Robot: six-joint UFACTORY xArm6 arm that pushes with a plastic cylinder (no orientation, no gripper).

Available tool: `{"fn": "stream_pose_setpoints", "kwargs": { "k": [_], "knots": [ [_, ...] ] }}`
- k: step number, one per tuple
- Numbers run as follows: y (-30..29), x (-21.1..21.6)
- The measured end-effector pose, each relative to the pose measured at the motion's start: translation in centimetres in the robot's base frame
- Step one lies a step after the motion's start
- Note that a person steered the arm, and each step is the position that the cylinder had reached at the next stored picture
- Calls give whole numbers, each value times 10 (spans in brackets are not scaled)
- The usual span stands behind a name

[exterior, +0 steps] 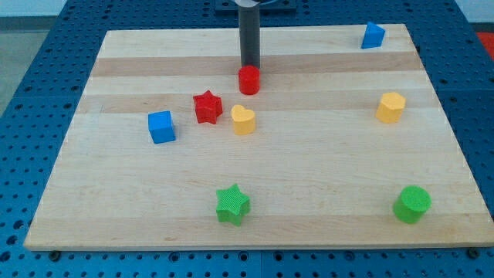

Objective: Slightly move the blue triangle towards the center of the board

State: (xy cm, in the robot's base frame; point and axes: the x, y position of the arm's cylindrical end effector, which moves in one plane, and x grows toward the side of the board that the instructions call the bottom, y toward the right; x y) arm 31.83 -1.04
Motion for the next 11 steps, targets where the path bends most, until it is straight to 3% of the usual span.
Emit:
{"fn": "stream_pose_setpoints", "kwargs": {
  "k": [2, 3, 5, 6, 8, 11],
  "knots": [
    [9, 44],
    [30, 29],
    [81, -68],
    [122, -94],
    [200, -126],
    [272, -120]
  ]
}}
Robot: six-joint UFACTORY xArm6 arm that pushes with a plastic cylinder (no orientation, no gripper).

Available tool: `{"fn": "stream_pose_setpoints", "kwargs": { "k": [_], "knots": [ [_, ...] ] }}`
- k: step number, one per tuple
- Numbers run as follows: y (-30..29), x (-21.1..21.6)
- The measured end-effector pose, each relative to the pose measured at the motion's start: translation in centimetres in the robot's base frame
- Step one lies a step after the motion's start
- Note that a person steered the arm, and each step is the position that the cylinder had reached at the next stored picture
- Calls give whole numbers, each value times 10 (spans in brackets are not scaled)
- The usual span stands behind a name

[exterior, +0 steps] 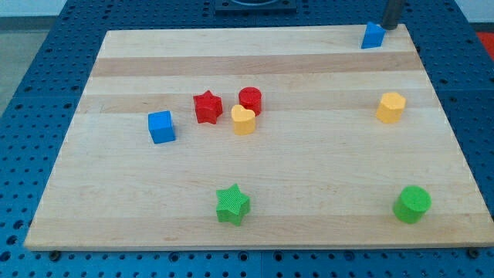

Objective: Slightly move the blue triangle towards the center of the board

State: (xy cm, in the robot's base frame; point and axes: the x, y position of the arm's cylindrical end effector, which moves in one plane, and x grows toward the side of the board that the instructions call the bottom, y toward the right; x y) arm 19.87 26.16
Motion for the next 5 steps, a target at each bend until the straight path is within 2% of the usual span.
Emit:
{"fn": "stream_pose_setpoints", "kwargs": {
  "k": [2, 5],
  "knots": [
    [-45, 33],
    [-118, 45]
  ]
}}
